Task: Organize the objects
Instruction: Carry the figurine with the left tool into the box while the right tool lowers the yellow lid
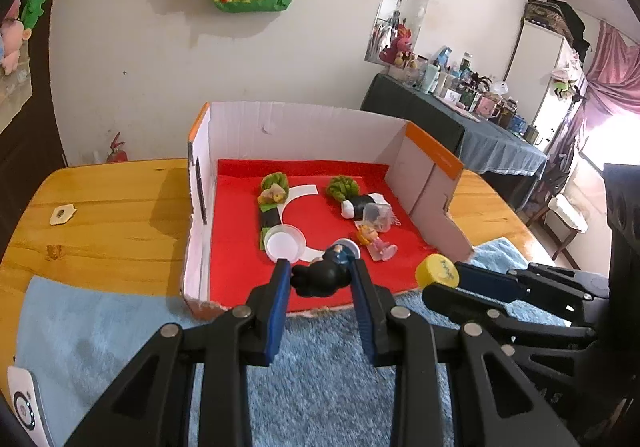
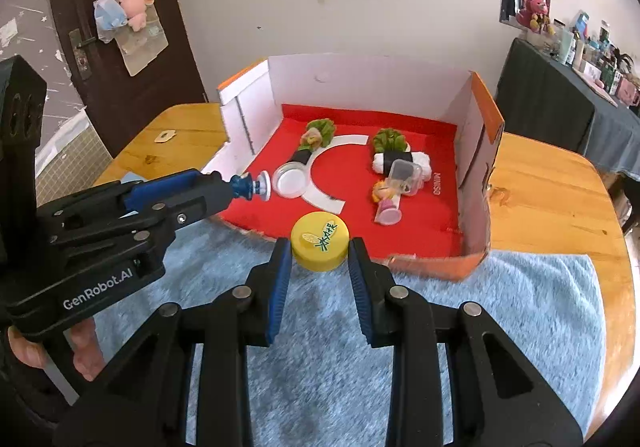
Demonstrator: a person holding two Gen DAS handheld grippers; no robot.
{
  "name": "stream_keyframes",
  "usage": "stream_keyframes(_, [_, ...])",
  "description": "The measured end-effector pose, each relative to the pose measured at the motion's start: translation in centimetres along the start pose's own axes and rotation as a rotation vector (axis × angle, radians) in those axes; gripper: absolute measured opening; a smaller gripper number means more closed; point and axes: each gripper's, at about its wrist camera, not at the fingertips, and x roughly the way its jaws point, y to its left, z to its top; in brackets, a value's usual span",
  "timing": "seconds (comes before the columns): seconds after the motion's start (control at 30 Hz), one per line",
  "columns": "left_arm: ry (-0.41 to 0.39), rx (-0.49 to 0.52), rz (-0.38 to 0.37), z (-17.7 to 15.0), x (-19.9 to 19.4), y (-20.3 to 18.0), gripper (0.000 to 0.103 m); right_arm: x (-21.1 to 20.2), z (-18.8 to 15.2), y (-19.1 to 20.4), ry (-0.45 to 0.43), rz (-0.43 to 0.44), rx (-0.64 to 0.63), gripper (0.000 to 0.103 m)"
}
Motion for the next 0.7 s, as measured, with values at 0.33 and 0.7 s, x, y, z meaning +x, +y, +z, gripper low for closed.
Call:
stream_keyframes(0.33, [0.060, -0.014, 0.000, 1.2, 4.3, 1.5, 0.032, 4.0, 2.1, -2.3, 0.059, -0.022, 0.029, 0.028])
stream_keyframes(0.7, [0.135, -0.023, 0.009, 0.8, 7.3, 2.7, 0.032, 7.9, 2.5, -3.4, 0.183, -0.041, 0.036, 0.028])
